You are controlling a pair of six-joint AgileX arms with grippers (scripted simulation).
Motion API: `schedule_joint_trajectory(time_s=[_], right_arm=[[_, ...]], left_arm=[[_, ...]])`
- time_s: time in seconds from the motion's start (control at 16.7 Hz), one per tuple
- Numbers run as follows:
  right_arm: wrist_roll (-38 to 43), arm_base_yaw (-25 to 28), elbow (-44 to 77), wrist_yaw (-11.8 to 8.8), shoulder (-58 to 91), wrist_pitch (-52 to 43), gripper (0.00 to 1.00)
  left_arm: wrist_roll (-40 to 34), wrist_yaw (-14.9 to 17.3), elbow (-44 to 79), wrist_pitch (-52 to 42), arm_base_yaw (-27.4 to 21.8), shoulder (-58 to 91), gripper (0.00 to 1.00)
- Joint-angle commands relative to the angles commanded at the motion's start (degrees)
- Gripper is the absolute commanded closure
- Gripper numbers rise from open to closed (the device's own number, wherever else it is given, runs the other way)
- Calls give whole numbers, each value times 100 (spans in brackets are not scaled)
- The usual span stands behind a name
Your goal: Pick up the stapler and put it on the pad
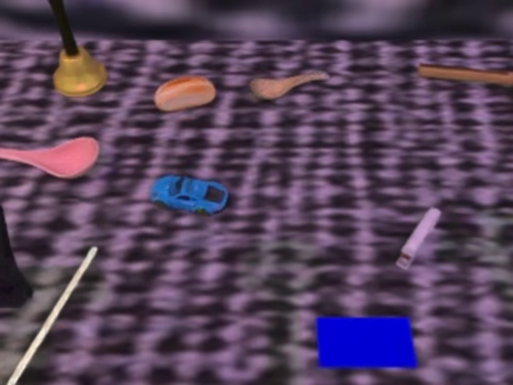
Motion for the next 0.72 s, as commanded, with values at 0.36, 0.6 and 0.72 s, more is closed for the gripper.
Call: schedule_joint_trajectory(time_s=[0.36, 0.6, 0.72], right_arm=[[1616, 565, 2592, -1, 3601, -2005, 0], [2554, 896, 4122, -11, 5527, -3132, 0], [2937, 1027, 4761, -15, 6333, -3569, 0]], left_arm=[[0, 0, 0, 0, 0, 0, 0], [0, 0, 0, 0, 0, 0, 0], [0, 0, 0, 0, 0, 0, 0]])
